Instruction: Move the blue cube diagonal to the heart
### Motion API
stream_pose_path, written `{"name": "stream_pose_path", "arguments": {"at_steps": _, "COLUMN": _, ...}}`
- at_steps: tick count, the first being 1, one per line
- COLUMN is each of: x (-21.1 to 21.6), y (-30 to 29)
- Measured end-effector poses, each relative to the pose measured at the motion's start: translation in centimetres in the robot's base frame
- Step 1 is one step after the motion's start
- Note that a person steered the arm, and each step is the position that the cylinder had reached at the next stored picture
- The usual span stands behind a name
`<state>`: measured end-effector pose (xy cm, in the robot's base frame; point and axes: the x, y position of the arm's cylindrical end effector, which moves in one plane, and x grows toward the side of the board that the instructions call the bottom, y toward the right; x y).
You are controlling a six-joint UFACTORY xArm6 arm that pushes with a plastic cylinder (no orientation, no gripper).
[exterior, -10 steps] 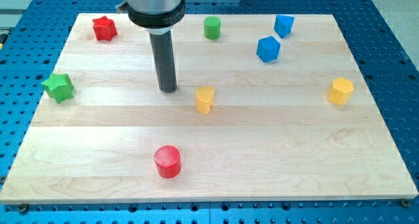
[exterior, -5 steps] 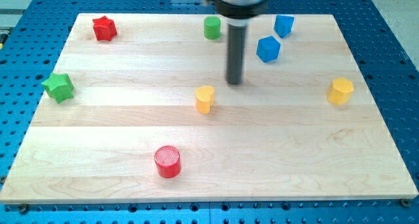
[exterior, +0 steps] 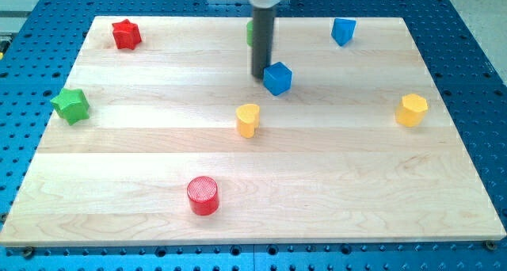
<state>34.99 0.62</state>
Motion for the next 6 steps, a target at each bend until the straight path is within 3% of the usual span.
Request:
{"name": "stream_pose_path", "arguments": {"at_steps": 2, "x": -2.2, "y": 8.6}}
{"name": "stream_pose_path", "arguments": {"at_steps": 3, "x": 0.6, "y": 8.0}}
{"name": "stream_pose_path", "arguments": {"at_steps": 5, "x": 4.5, "y": -9.3}}
{"name": "stream_pose_path", "arguments": {"at_steps": 6, "x": 4.5, "y": -9.8}}
